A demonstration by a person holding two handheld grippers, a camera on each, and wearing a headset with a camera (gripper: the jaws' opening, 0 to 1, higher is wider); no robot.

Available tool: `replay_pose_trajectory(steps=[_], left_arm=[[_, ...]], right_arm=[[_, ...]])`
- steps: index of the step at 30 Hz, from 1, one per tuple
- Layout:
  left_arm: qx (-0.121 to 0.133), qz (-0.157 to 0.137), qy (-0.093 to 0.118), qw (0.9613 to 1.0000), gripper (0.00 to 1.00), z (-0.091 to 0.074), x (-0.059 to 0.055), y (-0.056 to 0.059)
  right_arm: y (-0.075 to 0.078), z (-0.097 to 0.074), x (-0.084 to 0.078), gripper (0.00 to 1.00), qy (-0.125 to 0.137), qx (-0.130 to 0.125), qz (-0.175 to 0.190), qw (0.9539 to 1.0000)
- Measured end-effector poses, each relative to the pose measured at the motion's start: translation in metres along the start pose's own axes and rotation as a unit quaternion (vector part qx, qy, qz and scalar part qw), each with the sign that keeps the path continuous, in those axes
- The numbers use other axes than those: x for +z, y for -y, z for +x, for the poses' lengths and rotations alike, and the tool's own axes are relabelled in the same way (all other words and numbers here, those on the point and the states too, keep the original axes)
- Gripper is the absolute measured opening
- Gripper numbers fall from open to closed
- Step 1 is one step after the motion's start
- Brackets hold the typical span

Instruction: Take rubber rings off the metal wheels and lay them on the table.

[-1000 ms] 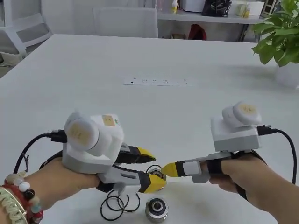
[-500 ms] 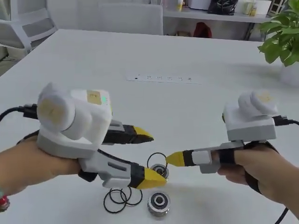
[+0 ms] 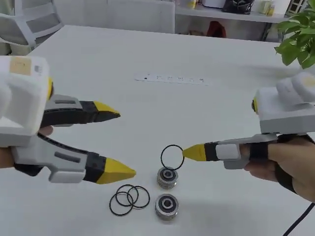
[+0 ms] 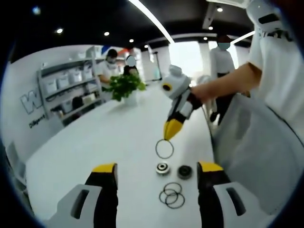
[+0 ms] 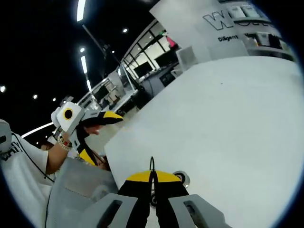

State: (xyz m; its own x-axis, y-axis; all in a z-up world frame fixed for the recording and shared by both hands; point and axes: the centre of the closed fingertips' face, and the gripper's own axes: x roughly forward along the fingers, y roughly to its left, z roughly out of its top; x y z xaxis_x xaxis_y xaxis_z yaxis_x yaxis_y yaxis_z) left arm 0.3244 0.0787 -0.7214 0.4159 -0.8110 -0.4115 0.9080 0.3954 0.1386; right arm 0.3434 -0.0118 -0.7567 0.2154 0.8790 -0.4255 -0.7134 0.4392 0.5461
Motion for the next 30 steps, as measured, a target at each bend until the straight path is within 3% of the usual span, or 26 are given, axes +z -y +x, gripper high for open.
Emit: replay_pose_trajectory(steps=[9,14,23,30], left_arm=[[0.053,-0.032,-0.005,0.9981,0.78,-0.041,-0.028,-0.002],[0.093,-0.063,-0.001,0.9937,0.79,-0.064,-0.045,-0.007],[0.124,-0.094,-0.006,0.9878,0.81,-0.083,-0.069,0.002],[0.139,-0.113,-0.007,0.9838,0.81,-0.093,-0.080,0.009]], right_arm=[[-0.018,-0.003,0.006,0.00,-0.017,-0.002,-0.064,0.9978],[-0.024,-0.001,0.009,0.00,-0.026,0.004,-0.083,0.9963],[-0.033,0.012,0.007,0.00,-0.049,0.020,-0.104,0.9931],[-0.039,0.026,0.003,0.00,-0.070,0.037,-0.113,0.9905]])
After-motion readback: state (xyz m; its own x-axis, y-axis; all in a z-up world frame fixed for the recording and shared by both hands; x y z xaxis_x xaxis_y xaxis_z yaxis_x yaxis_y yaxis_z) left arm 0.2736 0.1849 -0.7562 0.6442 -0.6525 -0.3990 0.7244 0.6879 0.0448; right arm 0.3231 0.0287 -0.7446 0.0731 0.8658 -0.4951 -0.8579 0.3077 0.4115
